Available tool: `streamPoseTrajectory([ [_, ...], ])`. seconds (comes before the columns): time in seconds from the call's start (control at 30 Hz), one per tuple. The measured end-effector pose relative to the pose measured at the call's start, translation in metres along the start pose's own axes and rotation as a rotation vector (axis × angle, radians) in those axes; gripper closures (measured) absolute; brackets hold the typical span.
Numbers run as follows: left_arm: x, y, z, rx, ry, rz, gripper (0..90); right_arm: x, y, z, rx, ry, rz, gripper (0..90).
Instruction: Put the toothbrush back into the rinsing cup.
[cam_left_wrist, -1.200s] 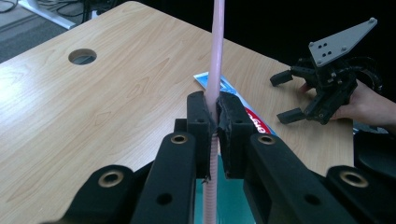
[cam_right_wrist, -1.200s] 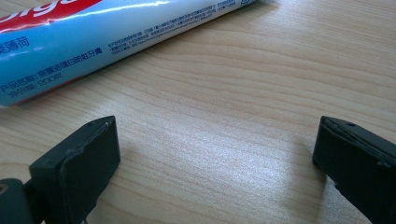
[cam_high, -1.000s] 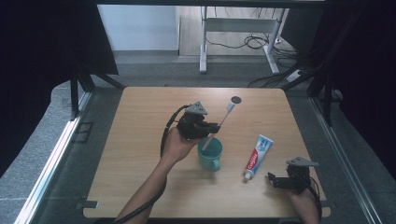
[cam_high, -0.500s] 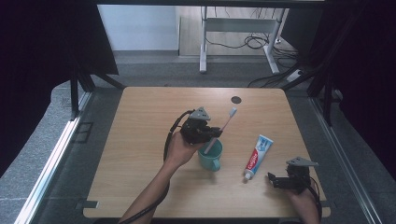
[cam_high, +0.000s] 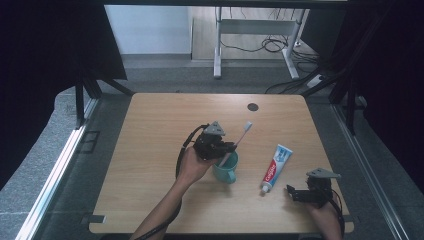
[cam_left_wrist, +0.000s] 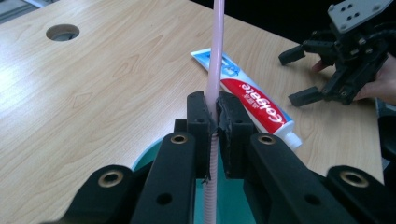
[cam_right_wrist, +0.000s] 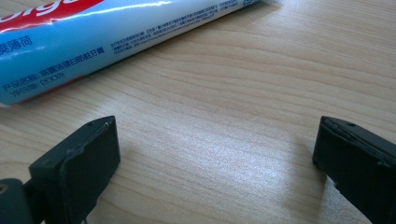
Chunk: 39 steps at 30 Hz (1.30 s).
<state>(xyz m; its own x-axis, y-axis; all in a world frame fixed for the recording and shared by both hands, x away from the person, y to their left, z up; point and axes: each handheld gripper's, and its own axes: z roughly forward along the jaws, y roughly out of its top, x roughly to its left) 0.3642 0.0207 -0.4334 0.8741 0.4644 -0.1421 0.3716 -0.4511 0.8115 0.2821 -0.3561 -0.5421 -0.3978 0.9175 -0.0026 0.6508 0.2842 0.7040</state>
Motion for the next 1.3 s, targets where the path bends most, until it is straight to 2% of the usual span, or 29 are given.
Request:
streamPoseTrajectory([
  [0.87,-0.001,-0.024,0.013,0.032,0.006,-0.01,83.9,0.0,0.0,0.0,0.0,0.001,0.0,0.0],
  [1.3,-0.004,-0.028,0.017,0.091,0.03,-0.005,83.2,0.0,0.0,0.0,0.0,0.001,-0.001,0.0],
])
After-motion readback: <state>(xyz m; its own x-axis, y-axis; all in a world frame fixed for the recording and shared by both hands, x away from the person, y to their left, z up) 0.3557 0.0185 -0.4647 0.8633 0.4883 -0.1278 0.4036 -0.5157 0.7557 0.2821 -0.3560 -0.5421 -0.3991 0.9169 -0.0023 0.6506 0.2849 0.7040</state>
